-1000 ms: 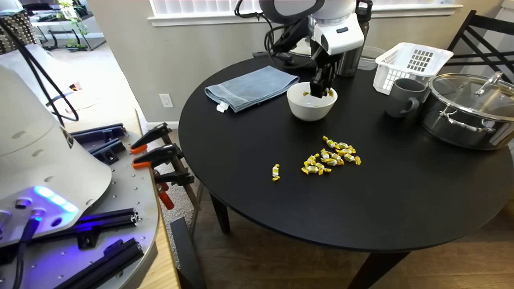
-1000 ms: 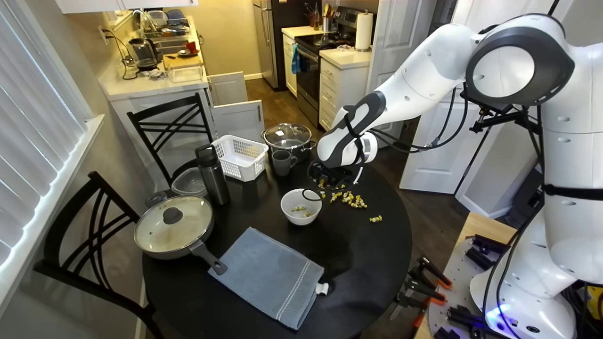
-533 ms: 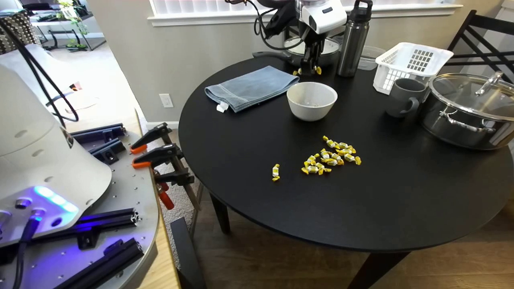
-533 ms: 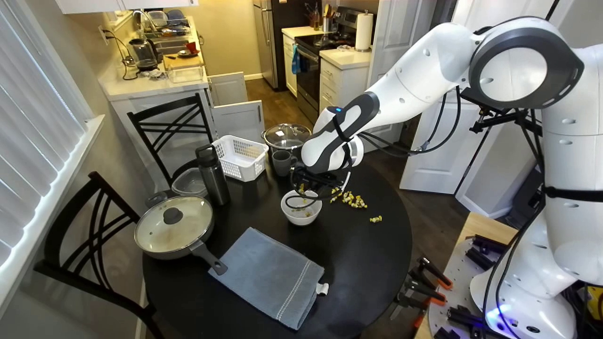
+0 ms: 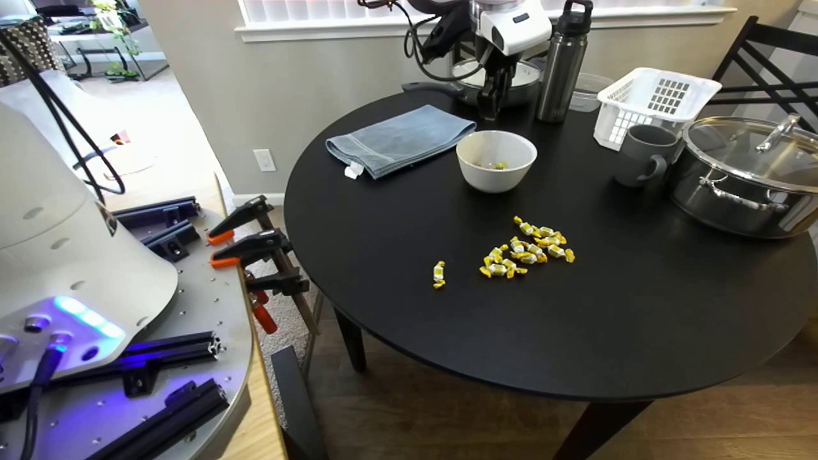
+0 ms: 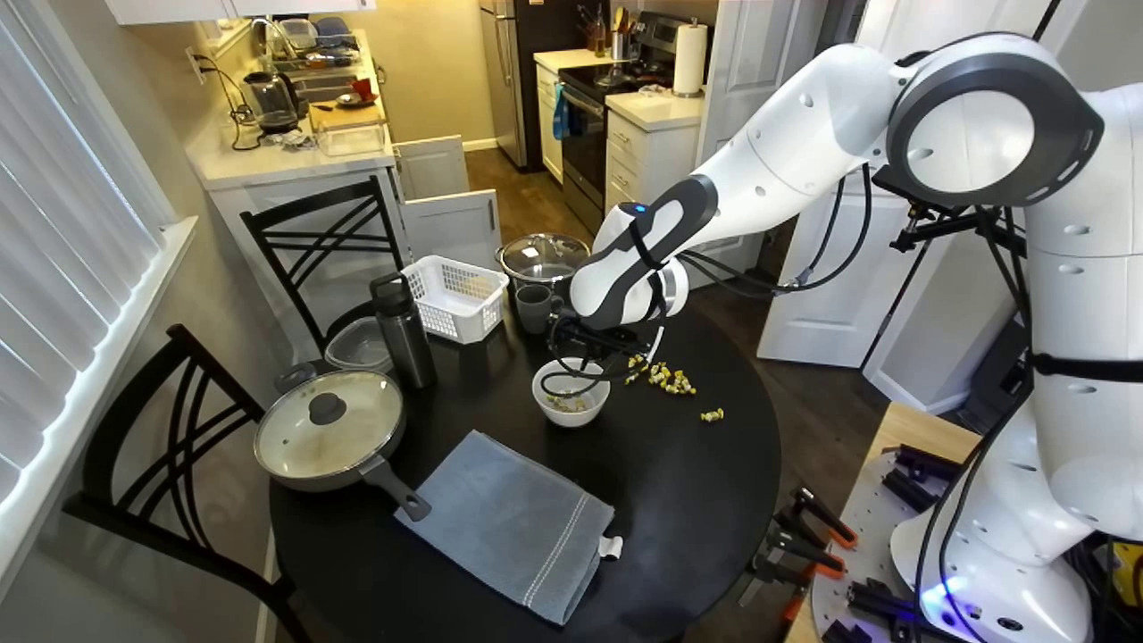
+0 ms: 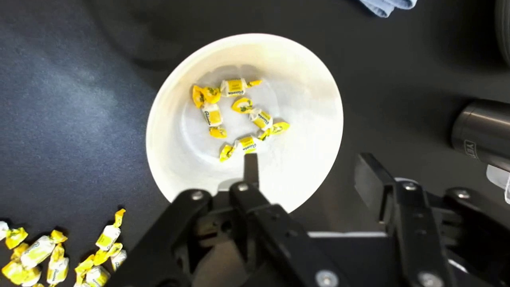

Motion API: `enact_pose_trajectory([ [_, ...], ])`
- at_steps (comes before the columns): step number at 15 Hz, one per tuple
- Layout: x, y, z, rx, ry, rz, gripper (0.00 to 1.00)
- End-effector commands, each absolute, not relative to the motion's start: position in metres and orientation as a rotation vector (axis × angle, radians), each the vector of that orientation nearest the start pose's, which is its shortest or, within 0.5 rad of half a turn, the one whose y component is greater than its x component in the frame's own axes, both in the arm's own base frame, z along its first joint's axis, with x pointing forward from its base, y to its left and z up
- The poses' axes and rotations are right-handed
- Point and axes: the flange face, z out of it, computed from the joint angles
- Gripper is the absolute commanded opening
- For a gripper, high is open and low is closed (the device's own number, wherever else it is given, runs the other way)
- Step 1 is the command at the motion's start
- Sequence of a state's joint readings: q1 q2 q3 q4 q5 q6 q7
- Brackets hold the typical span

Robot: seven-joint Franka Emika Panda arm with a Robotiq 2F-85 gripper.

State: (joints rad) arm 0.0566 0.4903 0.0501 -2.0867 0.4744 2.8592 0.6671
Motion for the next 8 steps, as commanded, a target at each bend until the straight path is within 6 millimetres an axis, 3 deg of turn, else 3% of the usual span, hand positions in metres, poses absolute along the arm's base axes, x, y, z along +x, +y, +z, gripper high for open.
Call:
enact_pose_trajectory([
  [1, 0.594, 0.019, 0.222, -2.538, 1.338, -0.279, 0.95],
  [5, 0.578, -0.037, 0.226, -2.618, 1.403, -0.323, 1.00],
  [8, 0.560, -0.087, 0.215, -2.636, 1.495, -0.297, 1.00],
])
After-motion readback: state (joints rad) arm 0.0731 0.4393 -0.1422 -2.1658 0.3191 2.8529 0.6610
